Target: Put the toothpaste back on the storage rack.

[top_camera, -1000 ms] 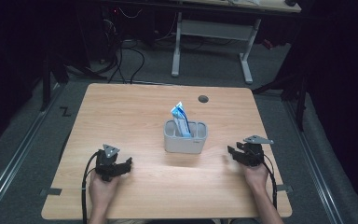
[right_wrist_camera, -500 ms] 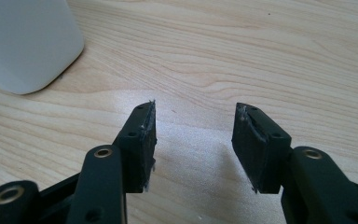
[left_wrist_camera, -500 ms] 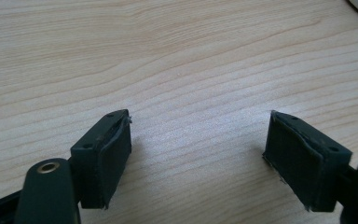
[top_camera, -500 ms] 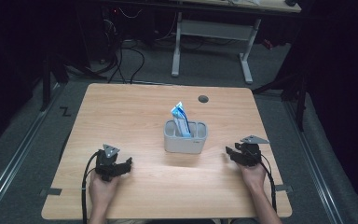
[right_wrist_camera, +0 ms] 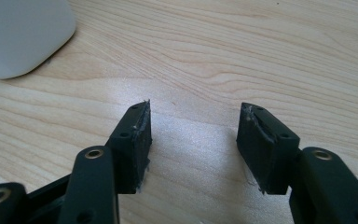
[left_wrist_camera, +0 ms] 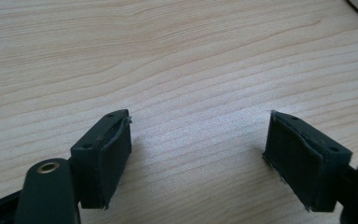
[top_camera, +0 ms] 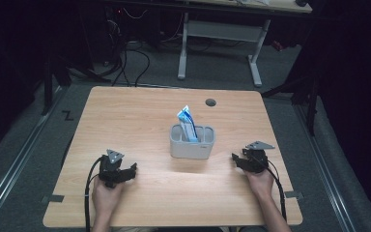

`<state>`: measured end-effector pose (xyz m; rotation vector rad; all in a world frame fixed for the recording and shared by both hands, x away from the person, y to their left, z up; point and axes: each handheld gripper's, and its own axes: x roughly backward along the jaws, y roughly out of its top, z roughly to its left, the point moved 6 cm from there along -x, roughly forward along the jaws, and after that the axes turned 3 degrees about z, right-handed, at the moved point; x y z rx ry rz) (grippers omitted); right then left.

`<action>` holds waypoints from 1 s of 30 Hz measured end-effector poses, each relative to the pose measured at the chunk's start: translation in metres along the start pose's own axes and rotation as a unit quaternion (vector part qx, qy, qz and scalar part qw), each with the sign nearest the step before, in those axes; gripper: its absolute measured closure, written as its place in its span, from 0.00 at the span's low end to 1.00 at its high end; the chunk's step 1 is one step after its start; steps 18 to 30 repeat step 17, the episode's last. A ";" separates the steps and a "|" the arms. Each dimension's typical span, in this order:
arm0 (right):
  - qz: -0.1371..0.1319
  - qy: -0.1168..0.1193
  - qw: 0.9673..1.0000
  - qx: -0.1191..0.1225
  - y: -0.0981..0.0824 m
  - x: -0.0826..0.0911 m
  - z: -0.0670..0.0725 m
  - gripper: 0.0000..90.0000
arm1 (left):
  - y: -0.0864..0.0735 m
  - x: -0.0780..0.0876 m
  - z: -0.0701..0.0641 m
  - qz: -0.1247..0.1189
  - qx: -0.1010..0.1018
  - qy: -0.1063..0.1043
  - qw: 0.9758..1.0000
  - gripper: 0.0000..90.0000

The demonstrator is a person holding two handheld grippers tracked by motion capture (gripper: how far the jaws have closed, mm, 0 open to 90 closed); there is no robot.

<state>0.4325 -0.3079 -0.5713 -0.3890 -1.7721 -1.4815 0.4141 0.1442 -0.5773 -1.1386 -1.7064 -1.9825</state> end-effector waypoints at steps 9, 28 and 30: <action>0.001 -0.005 1.000 -0.005 0.000 0.000 -0.001 0.45 | 0.000 0.000 0.000 0.000 0.000 0.000 1.000 0.26; 0.001 -0.005 1.000 -0.005 0.000 -0.001 -0.001 0.44 | 0.000 0.000 0.000 0.000 0.000 0.000 1.000 0.26; 0.001 -0.005 1.000 -0.005 0.000 -0.001 -0.001 0.44 | 0.000 0.000 0.000 0.000 0.000 0.000 1.000 0.26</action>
